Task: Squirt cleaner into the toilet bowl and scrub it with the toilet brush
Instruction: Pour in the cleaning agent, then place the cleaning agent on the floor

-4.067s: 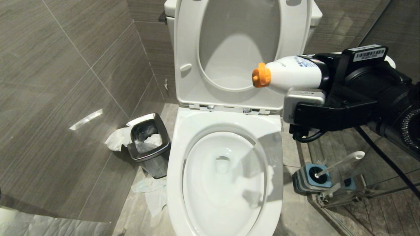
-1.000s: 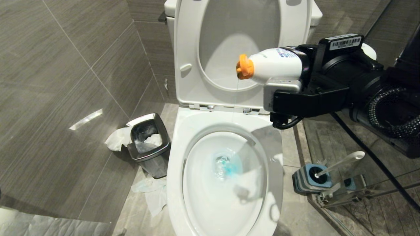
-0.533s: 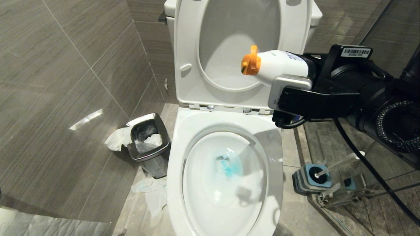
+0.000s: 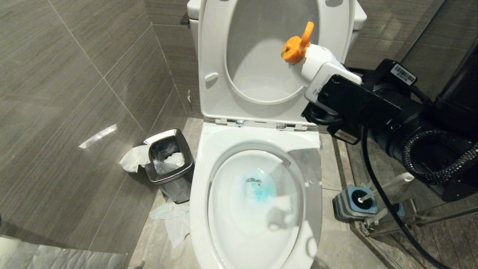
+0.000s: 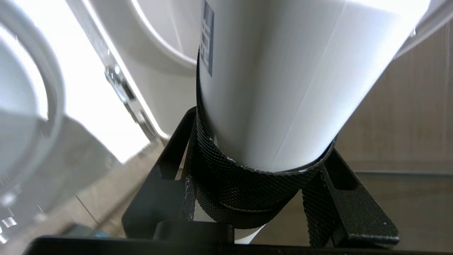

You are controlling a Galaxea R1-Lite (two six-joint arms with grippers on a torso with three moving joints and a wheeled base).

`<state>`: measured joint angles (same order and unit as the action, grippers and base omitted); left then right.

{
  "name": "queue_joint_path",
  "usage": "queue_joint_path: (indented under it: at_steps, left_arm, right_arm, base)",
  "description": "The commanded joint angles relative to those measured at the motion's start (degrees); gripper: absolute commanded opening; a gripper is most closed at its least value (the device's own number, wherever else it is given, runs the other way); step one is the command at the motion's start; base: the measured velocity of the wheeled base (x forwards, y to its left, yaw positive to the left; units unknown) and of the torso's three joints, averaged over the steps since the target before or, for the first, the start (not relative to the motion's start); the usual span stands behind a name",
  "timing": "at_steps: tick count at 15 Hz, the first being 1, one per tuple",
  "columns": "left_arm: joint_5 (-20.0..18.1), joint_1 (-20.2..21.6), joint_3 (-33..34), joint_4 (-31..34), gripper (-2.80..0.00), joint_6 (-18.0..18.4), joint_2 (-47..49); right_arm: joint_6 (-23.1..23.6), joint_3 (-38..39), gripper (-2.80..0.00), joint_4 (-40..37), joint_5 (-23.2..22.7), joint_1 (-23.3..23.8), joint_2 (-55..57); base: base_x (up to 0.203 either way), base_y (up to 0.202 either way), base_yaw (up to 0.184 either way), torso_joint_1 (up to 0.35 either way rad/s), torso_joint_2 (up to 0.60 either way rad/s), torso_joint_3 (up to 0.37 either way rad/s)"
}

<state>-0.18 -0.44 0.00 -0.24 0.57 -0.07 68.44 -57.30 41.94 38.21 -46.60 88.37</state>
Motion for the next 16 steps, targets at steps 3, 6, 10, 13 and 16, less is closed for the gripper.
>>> queue_joint_path:
  at_steps: [3, 6, 10, 13, 16]
  left_arm:
    - [0.0, 0.0, 0.0, 0.0, -2.8, 0.0, 0.1]
    - [0.0, 0.0, 0.0, 0.0, -2.8, 0.0, 0.1]
    - [0.0, 0.0, 0.0, 0.2, -2.8, 0.1, 0.1]
    - [0.0, 0.0, 0.0, 0.2, -2.8, 0.1, 0.1]
    - [0.0, 0.0, 0.0, 0.2, -2.8, 0.1, 0.1]
  right_arm:
    - [-3.6, -0.3, -2.8, 9.3, 0.4, 0.0, 4.9]
    - [-9.5, -1.2, -2.8, 13.5, 1.6, 0.0, 7.1]
    - [-18.9, -5.7, -2.8, 5.4, 5.4, 0.7, 6.4]
    - [-27.0, -9.9, -2.8, -7.5, 5.4, 0.9, 3.2]
    - [-37.6, -15.6, -2.8, -20.3, 5.0, 0.9, 0.3]
  base:
    - [0.0, 0.0, 0.0, 0.0, 0.0, 0.0]
    - [0.0, 0.0, 0.0, 0.0, 0.0, 0.0]
    - [0.0, 0.0, 0.0, 0.0, 0.0, 0.0]
    - [0.0, 0.0, 0.0, 0.0, 0.0, 0.0]
    - [0.0, 0.0, 0.0, 0.0, 0.0, 0.0]
